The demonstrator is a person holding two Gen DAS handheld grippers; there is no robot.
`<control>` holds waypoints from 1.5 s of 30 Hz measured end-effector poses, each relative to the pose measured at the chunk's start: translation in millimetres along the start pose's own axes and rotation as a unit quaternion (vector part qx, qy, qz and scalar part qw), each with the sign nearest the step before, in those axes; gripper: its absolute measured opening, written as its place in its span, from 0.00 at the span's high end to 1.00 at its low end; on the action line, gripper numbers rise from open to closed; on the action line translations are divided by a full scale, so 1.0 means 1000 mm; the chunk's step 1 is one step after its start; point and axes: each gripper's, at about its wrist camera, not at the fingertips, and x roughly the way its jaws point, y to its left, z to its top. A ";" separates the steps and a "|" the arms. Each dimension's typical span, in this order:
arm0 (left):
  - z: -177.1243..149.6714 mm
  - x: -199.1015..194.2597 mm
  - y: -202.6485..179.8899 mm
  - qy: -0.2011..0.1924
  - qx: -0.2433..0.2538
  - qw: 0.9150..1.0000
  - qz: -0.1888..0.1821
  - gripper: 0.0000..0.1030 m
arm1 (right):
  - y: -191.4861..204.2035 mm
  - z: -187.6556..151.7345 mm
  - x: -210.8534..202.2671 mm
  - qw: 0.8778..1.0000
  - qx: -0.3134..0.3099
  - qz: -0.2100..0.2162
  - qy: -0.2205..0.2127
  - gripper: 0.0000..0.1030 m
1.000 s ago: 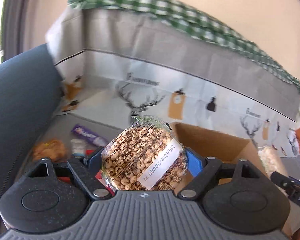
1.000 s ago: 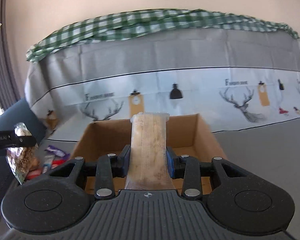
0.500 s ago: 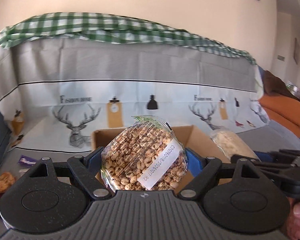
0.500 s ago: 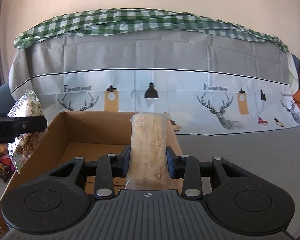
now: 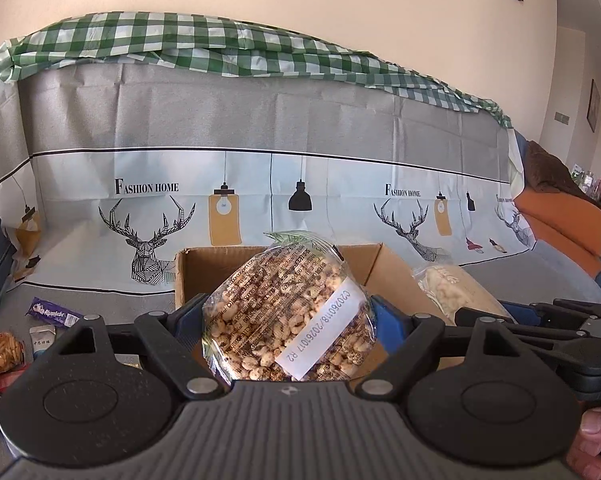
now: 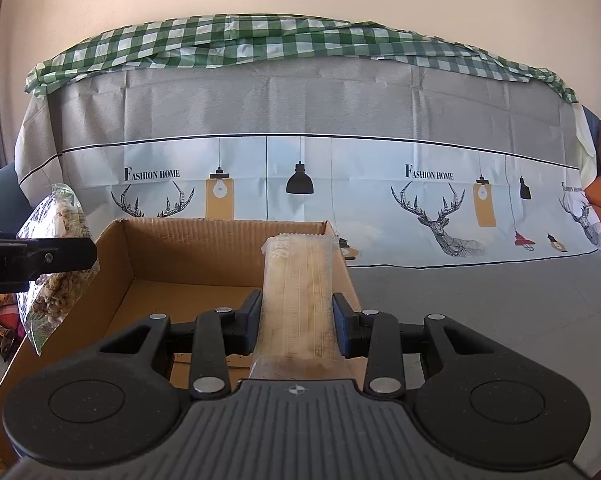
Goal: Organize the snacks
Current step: 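Open both grippers to drop the nut bag and puff bag into the box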
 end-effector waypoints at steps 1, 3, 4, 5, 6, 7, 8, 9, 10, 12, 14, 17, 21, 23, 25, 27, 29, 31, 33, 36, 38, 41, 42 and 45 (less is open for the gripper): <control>0.000 -0.001 0.000 -0.001 0.000 1.000 0.000 0.15 | 0.000 0.000 0.000 1.000 -0.001 0.000 -0.001 0.64; 0.000 -0.001 0.000 -0.001 -0.001 1.000 -0.001 0.15 | 0.001 -0.001 0.000 1.000 -0.004 0.000 -0.001 0.64; 0.000 -0.001 0.000 -0.001 -0.001 1.000 -0.001 0.15 | 0.001 -0.001 0.000 1.000 -0.004 0.000 0.000 0.64; 0.000 -0.001 0.001 -0.001 -0.002 1.000 -0.002 0.15 | 0.001 -0.001 0.000 1.000 -0.004 -0.001 0.001 0.64; 0.000 -0.001 0.000 -0.002 -0.002 1.000 -0.002 0.15 | 0.001 -0.001 0.001 1.000 -0.005 -0.001 0.001 0.64; 0.001 -0.002 0.000 -0.002 -0.002 1.000 -0.002 0.15 | 0.001 -0.001 0.000 1.000 -0.005 -0.001 0.000 0.64; 0.001 -0.002 0.000 -0.003 -0.002 1.000 -0.003 0.15 | 0.001 -0.001 0.001 1.000 -0.005 -0.001 0.000 0.64; 0.001 -0.002 0.000 -0.003 -0.003 1.000 -0.004 0.15 | 0.001 -0.001 0.001 1.000 -0.005 -0.001 0.001 0.64; 0.001 -0.002 0.000 -0.002 -0.004 1.000 -0.006 0.15 | 0.001 -0.001 0.001 1.000 -0.005 0.000 0.002 0.64; 0.001 0.001 -0.001 0.010 -0.003 1.000 -0.013 0.06 | 0.002 -0.002 0.002 1.000 -0.006 0.002 0.004 0.63; -0.001 0.006 -0.004 0.025 0.003 1.000 -0.007 0.01 | 0.003 -0.002 0.005 1.000 -0.009 0.003 0.014 0.57; -0.004 0.010 -0.003 0.035 0.012 0.999 0.026 0.01 | 0.004 -0.003 0.010 0.999 -0.009 0.001 0.031 0.32; -0.005 0.018 0.017 0.059 -0.019 0.995 0.081 0.01 | 0.006 -0.005 0.017 0.999 -0.003 -0.002 0.053 0.32; -0.006 0.023 0.028 0.078 -0.037 0.990 0.111 0.01 | 0.007 -0.006 0.017 0.998 -0.006 -0.008 0.054 0.32; -0.009 0.029 0.035 0.103 -0.044 0.985 0.131 0.01 | 0.007 -0.008 0.018 0.998 -0.010 -0.010 0.056 0.32; -0.015 0.039 0.037 0.145 -0.047 0.982 0.109 0.08 | 0.006 -0.008 0.018 0.998 -0.009 -0.010 0.058 0.32; -0.023 0.047 0.034 0.184 -0.066 0.980 0.033 0.13 | 0.005 -0.008 0.018 0.998 -0.007 -0.009 0.057 0.32; -0.023 0.042 0.025 0.171 -0.036 0.984 0.044 0.13 | 0.004 -0.008 0.018 0.998 -0.005 -0.008 0.057 0.32; -0.019 0.037 0.026 0.154 -0.030 0.986 0.051 0.13 | 0.004 -0.008 0.018 0.998 -0.005 -0.007 0.057 0.32; -0.020 0.035 0.033 0.160 -0.065 0.984 0.034 0.14 | 0.006 -0.008 0.017 0.998 -0.009 -0.005 0.056 0.32; -0.020 0.033 0.024 0.163 -0.032 0.986 0.032 0.14 | 0.006 -0.007 0.017 0.999 -0.011 -0.004 0.053 0.32; -0.021 0.035 0.020 0.162 -0.036 0.986 0.029 0.14 | 0.006 -0.007 0.017 0.999 -0.011 -0.001 0.053 0.32; -0.020 0.036 0.022 0.161 -0.042 0.986 0.027 0.14 | 0.006 -0.006 0.017 0.999 -0.010 -0.001 0.052 0.32; -0.019 0.035 0.023 0.157 -0.049 0.986 0.027 0.14 | 0.008 -0.006 0.016 0.999 -0.009 -0.002 0.047 0.33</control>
